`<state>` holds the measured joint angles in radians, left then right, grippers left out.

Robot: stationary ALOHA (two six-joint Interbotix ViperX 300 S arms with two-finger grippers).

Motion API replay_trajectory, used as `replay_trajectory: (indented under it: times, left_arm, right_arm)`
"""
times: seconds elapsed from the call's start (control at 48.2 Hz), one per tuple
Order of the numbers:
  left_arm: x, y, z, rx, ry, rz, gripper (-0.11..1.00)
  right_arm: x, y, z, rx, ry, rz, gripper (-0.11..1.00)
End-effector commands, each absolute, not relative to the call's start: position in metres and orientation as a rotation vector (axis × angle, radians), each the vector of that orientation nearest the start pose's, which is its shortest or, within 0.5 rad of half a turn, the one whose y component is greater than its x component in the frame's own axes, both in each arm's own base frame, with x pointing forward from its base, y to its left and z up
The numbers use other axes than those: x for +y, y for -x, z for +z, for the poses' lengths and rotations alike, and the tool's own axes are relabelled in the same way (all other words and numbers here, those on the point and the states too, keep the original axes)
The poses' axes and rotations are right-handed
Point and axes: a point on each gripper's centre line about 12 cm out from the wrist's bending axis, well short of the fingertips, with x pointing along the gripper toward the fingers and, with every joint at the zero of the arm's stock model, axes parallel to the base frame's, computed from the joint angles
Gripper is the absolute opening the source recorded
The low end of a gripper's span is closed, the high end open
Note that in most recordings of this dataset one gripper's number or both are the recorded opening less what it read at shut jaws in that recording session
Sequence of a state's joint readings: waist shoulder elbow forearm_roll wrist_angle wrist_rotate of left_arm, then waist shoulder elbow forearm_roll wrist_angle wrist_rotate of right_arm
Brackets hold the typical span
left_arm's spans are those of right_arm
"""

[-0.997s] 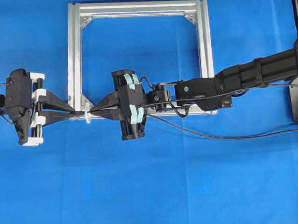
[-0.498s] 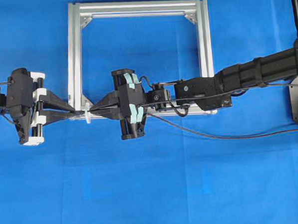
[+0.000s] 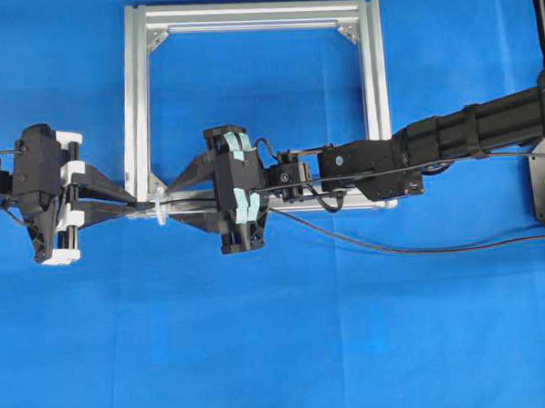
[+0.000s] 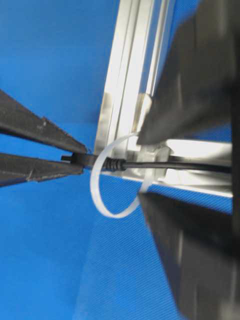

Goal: Insert the wire through the string loop located on the left side.
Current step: 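Pull the cable leftward through the loop with the left gripper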

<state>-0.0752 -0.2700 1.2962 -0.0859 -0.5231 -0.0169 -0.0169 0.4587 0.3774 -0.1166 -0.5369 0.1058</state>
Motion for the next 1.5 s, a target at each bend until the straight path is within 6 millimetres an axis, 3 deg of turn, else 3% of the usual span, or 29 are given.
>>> replay_trajectory:
  times: [0.0, 0.062, 0.145, 0.415, 0.623, 0.934, 1.267, 1.474]
  left_arm:
    - [-0.012, -0.24, 0.123, 0.482, 0.062, -0.007, 0.08]
    - [-0.012, -0.24, 0.124, 0.48, 0.062, -0.007, 0.08]
    - [-0.012, -0.24, 0.124, 0.48, 0.062, -0.007, 0.08]
    - [-0.012, -0.232, 0.125, 0.49, 0.072, -0.006, 0.08]
    - [-0.012, -0.217, 0.137, 0.464, 0.088, -0.01, 0.08]
    - [-0.012, -0.192, 0.179, 0.41, 0.104, -0.035, 0.08]
    - [-0.007, -0.15, 0.235, 0.315, 0.108, -0.036, 0.08]
    - [0.0, -0.134, 0.25, 0.315, 0.111, 0.013, 0.08]
  right_arm:
    - [-0.002, -0.505, 0.133, 0.257, -0.026, 0.035, 0.66]
    - [-0.002, -0.505, 0.133, 0.262, -0.03, 0.032, 0.84]
    - [-0.002, -0.505, 0.134, 0.26, -0.031, 0.031, 0.97]
    - [-0.001, -0.503, 0.132, 0.268, -0.031, 0.032, 0.97]
    - [0.0, -0.503, 0.132, 0.269, -0.03, 0.033, 0.97]
    - [0.0, -0.502, 0.138, 0.257, -0.027, 0.034, 0.97]
    - [0.0, -0.503, 0.143, 0.246, -0.023, 0.036, 0.97]
    - [-0.001, -0.504, 0.145, 0.24, -0.024, 0.034, 0.97]
